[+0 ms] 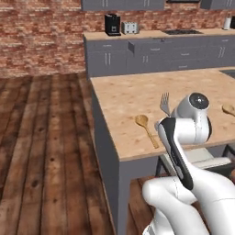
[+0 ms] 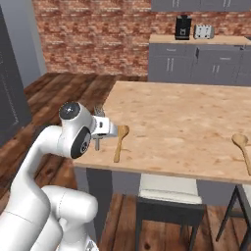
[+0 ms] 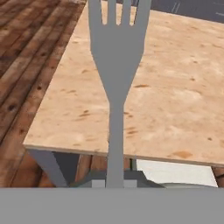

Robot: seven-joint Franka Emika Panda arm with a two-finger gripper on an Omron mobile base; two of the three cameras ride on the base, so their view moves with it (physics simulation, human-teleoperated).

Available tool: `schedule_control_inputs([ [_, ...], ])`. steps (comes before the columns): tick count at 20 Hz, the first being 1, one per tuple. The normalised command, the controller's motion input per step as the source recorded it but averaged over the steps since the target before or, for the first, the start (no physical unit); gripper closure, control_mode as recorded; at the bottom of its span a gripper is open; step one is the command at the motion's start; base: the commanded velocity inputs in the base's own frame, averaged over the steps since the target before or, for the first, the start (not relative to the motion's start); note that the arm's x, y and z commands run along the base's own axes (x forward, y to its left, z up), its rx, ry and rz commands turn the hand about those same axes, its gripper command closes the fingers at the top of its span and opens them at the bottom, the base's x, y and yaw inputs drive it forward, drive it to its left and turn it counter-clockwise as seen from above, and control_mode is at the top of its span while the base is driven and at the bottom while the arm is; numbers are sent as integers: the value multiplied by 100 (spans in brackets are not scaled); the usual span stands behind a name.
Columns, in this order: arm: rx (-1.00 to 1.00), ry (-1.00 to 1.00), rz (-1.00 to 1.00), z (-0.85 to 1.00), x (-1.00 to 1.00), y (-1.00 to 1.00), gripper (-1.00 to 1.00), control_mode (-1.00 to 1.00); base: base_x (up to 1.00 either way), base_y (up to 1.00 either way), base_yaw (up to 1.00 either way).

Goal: Pick up the metallic utensils from the counter and place them in the open drawer. Make sure not to pick up any wooden utensils.

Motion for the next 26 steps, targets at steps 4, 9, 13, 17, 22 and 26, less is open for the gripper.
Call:
schedule_control_inputs([
  [4, 0, 0, 0, 0, 0, 0, 100, 100, 0, 100, 0],
  [9, 0, 0, 0, 0, 0, 0, 100, 100, 2, 100, -2],
  [13, 0, 0, 0, 0, 0, 0, 100, 100, 61, 100, -13],
  [17, 0, 0, 0, 0, 0, 0, 100, 100, 100, 100, -29],
  [22, 0, 0, 0, 0, 0, 0, 100, 100, 100, 89, -18],
  [26, 0, 0, 0, 0, 0, 0, 100, 100, 100, 76, -10],
])
